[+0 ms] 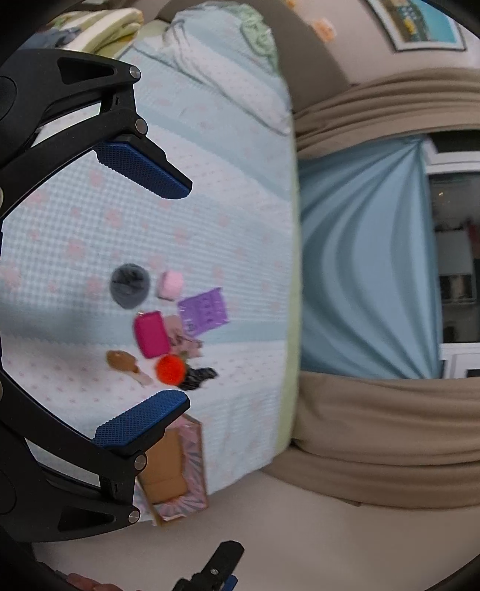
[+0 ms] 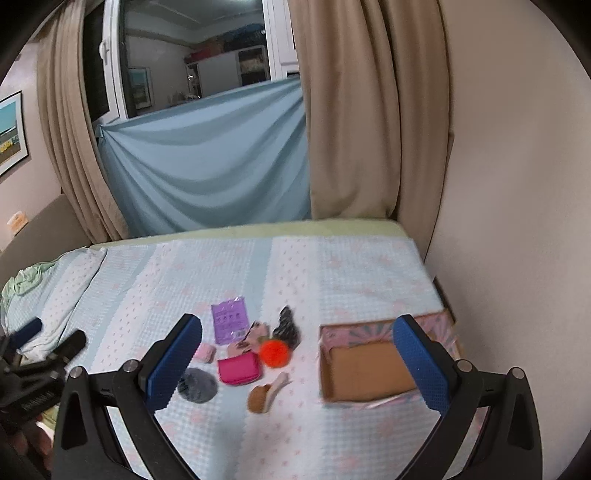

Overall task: Organize soft objects
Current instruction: 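Grasp the grey fluffy pom-pom with the left tool while the right tool grasps the brown fluffy toy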

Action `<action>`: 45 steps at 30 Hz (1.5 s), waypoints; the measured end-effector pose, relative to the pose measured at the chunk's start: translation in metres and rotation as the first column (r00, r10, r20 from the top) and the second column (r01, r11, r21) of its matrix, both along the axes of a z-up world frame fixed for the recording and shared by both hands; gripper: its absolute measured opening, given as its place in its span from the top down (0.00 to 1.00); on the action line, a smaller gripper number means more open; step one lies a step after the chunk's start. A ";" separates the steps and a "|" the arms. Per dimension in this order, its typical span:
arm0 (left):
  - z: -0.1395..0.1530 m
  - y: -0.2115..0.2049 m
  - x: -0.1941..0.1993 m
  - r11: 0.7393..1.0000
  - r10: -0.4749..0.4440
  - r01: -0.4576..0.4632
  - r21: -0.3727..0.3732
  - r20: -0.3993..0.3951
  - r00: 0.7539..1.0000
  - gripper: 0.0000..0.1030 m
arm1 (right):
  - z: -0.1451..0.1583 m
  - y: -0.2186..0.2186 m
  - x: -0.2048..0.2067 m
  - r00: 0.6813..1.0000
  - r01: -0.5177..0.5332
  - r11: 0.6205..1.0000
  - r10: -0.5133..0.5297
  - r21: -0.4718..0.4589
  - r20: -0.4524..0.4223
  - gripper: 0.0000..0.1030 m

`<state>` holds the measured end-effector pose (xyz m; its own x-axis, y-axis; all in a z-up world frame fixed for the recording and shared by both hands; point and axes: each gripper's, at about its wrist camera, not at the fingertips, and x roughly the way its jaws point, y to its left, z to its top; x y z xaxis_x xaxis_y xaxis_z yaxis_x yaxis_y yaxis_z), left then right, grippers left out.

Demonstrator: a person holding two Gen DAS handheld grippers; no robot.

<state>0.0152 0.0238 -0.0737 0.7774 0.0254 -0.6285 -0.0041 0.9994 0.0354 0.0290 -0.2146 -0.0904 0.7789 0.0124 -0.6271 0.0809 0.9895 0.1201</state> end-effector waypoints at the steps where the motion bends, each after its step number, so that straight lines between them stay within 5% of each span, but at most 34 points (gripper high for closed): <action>1: -0.009 0.006 0.004 1.000 -0.006 0.006 -0.003 -0.021 1.000 0.01 | -0.009 0.009 0.003 1.000 0.001 1.000 -0.001 0.004 -0.019 0.00; 9: -0.098 0.052 0.046 0.995 -0.102 0.098 -0.031 -0.166 0.981 0.01 | -0.075 0.059 0.033 0.988 0.038 0.998 -0.030 0.046 -0.151 0.00; 20: -0.268 0.067 0.100 0.951 -0.301 0.308 -0.008 -0.232 0.925 0.01 | -0.248 0.099 0.086 0.947 0.154 0.988 -0.139 0.028 -0.289 0.02; 27: -0.363 0.060 0.116 0.945 -0.312 0.326 0.010 -0.260 0.914 0.01 | -0.337 0.110 0.105 0.925 0.174 0.984 -0.151 0.035 -0.349 0.07; 34: -0.410 0.051 0.138 0.944 -0.317 0.331 -0.001 -0.290 0.903 0.02 | -0.386 0.109 0.133 0.898 0.206 0.978 -0.175 0.034 -0.404 0.26; 38: -0.420 0.044 0.149 0.944 -0.317 0.329 -0.009 -0.294 0.902 0.25 | -0.394 0.106 0.139 0.884 0.223 0.974 -0.190 0.028 -0.428 0.38; 42: -0.425 0.044 0.159 0.950 -0.294 0.311 0.000 -0.325 0.899 0.33 | -0.403 0.103 0.139 0.857 0.216 0.975 -0.168 0.043 -0.487 0.63; 45: -0.424 0.050 0.164 0.954 -0.294 0.299 -0.038 -0.336 0.895 0.40 | -0.400 0.104 0.138 0.860 0.213 0.976 -0.166 0.045 -0.483 0.66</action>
<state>0.1793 0.0739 -0.4973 0.4948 -0.1622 -0.8537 0.3066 0.9518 -0.0032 0.1670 -0.1110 -0.4903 0.3813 -0.0285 -0.9240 0.3365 0.9352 0.1100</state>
